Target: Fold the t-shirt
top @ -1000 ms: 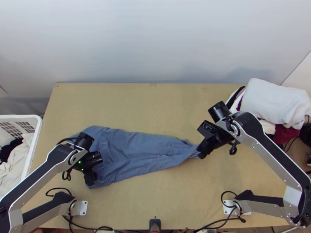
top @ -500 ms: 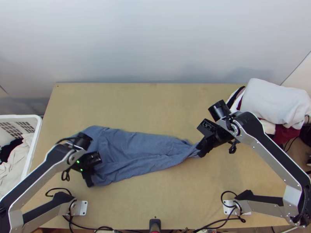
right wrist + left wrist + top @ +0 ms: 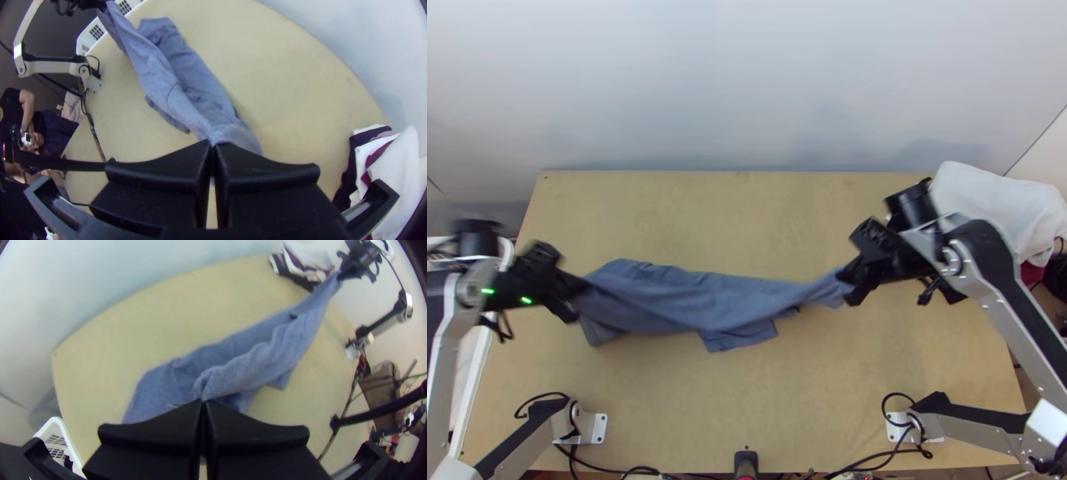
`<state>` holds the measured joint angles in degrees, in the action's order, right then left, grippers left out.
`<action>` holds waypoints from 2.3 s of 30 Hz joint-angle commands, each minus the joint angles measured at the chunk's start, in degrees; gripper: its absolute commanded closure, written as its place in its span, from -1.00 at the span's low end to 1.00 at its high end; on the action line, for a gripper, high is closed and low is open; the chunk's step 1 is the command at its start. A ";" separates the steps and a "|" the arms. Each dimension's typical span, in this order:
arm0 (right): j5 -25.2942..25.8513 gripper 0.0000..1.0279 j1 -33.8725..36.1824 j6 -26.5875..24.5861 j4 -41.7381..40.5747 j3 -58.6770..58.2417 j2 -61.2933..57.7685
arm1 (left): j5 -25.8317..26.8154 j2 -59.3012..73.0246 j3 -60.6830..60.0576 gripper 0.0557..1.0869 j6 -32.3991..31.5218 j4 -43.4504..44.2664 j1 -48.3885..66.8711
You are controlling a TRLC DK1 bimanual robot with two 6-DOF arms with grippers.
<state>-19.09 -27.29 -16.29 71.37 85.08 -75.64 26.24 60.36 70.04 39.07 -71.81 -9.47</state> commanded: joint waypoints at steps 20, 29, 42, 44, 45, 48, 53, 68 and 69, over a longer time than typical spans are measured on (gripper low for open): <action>1.34 0.95 19.99 23.24 -9.94 48.52 8.66 | 7.95 -7.89 35.96 0.92 -40.30 24.61 -29.11; -0.60 0.95 13.49 19.99 -1.06 24.79 24.31 | 8.83 -24.41 25.67 0.92 -36.78 16.26 -21.29; -0.33 0.95 5.67 14.80 10.01 -10.55 40.66 | 11.73 -53.50 -6.32 0.92 -15.51 -11.86 -16.28; -0.51 0.95 4.96 14.54 10.10 -18.46 41.09 | 11.73 -55.35 -8.69 0.92 -16.39 -12.21 -15.05; -0.60 0.95 4.35 14.18 9.92 -23.20 40.74 | 11.91 -55.79 -10.27 0.92 -16.48 -12.12 -14.96; -0.68 0.95 4.00 12.25 5.88 -32.61 37.84 | 13.75 -55.17 -14.32 0.92 -13.58 -11.16 -17.60; -0.77 0.95 4.00 11.72 3.07 -30.32 28.09 | 15.95 -42.52 -10.98 0.92 -9.71 -12.30 -17.42; 1.16 0.95 6.81 14.45 1.40 11.95 4.71 | 14.19 -9.12 17.32 0.92 -18.15 3.26 -13.90; 2.39 0.95 6.90 14.45 1.40 15.47 1.98 | 11.11 -5.95 19.61 0.92 -20.61 5.19 -11.36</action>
<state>-19.62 -21.89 -2.81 73.91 81.89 -61.60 42.39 39.53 77.43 26.28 -75.59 -25.39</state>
